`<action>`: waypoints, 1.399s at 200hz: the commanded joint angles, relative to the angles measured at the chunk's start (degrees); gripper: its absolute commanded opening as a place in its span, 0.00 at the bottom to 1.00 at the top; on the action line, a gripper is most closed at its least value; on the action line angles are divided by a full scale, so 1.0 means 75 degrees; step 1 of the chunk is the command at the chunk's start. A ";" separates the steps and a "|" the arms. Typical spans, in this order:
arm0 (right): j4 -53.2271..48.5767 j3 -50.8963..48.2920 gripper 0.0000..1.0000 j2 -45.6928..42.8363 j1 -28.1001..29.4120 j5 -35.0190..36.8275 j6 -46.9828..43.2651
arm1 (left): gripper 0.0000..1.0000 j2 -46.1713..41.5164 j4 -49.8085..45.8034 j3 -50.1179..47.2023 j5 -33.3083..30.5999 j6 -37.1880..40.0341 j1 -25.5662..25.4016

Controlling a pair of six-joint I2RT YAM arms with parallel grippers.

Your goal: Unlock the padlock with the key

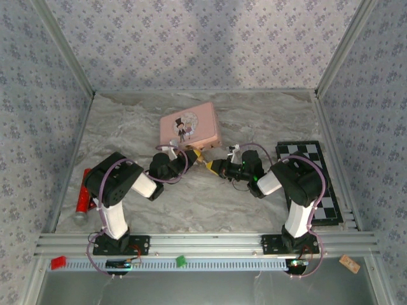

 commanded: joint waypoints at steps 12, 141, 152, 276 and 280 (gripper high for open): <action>0.0180 0.0149 0.00 0.0163 -0.0021 -0.0010 0.0139 | 0.12 0.0177 -0.1034 -0.0200 0.0792 -0.1184 -0.0240; 0.0189 0.0219 0.00 0.0149 -0.0091 0.0026 0.0303 | 0.12 0.0190 -0.1037 -0.0176 0.0792 -0.1196 -0.0296; 0.0198 0.0231 0.00 0.0156 -0.0070 0.0037 0.0312 | 0.12 0.0201 -0.1041 -0.0176 0.0792 -0.1201 -0.0299; 0.0435 0.0255 0.00 0.0192 -0.0051 -0.0043 0.0504 | 0.12 0.0248 -0.1011 -0.0187 0.0768 -0.1184 -0.0337; 0.0442 0.0244 0.00 0.0186 -0.0050 -0.0042 0.0513 | 0.12 0.0248 -0.1003 -0.0187 0.0760 -0.1184 -0.0345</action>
